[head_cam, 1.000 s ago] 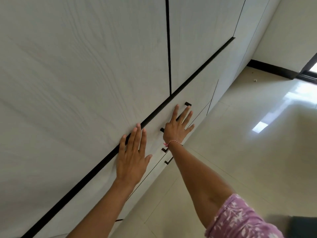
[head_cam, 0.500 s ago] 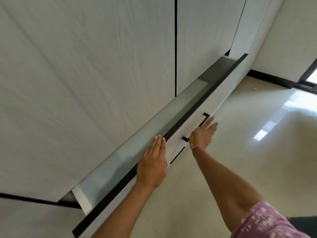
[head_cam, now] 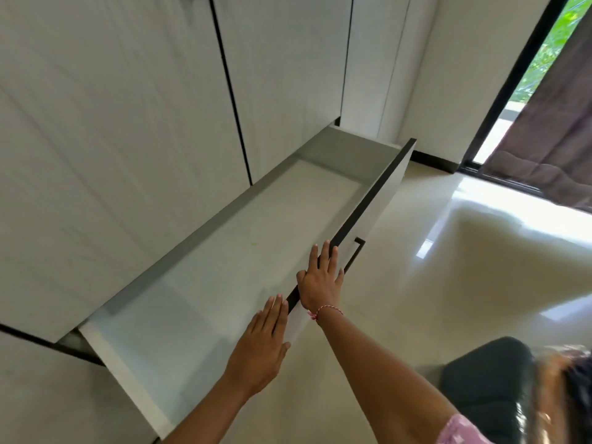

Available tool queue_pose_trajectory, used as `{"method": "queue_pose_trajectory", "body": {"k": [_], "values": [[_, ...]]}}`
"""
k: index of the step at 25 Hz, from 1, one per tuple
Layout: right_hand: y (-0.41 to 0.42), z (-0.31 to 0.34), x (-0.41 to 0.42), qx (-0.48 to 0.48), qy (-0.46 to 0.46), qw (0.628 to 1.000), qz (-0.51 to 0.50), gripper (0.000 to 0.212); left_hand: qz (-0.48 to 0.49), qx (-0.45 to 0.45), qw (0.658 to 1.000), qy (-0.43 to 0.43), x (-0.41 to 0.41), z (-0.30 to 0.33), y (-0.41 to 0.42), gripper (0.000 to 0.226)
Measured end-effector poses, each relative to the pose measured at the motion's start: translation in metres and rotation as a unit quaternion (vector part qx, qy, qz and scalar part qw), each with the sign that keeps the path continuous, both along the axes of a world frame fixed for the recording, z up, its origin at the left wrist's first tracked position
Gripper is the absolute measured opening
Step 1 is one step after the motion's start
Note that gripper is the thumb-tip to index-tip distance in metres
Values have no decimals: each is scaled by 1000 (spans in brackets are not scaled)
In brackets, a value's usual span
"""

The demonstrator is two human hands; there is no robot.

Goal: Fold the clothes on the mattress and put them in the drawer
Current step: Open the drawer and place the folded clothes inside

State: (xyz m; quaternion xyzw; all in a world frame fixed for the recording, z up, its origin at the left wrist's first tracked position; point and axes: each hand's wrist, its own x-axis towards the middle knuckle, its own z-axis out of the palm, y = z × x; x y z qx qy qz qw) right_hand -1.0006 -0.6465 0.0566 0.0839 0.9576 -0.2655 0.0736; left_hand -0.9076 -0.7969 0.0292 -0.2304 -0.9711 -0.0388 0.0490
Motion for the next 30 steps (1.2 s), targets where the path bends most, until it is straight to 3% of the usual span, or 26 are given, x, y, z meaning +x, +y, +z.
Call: {"method": "queue_pose_trajectory", "body": {"k": [1, 4, 6, 9, 13, 19, 26, 28, 30], "values": [[13, 0, 12, 6, -6, 1000, -2, 63, -15, 17, 1000, -2, 14, 0, 14, 68], [53, 2, 44, 24, -19, 1000, -5, 64, -32, 20, 999, -19, 42, 3, 53, 116], [74, 5, 65, 29, -28, 999, -11, 64, -37, 15, 999, -27, 61, 5, 75, 125], [98, 5, 89, 44, -31, 998, -22, 64, -47, 6, 999, -18, 87, 7, 104, 120], [123, 5, 109, 43, -35, 998, -19, 62, -49, -11, 998, -31, 105, 7, 130, 94], [143, 4, 133, 29, -43, 998, -31, 63, -50, -11, 999, 16, 126, -7, 154, 76], [151, 1, 149, -12, -4, 999, -49, 63, -61, -41, 992, 105, 132, -7, 158, 81], [164, -9, 185, -21, 27, 997, -75, 68, -91, -104, 982, 132, 132, -5, 156, 88], [196, -31, 242, 37, 21, 995, -87, 72, -131, -169, 969, 127, 140, -7, 176, 93]]}}
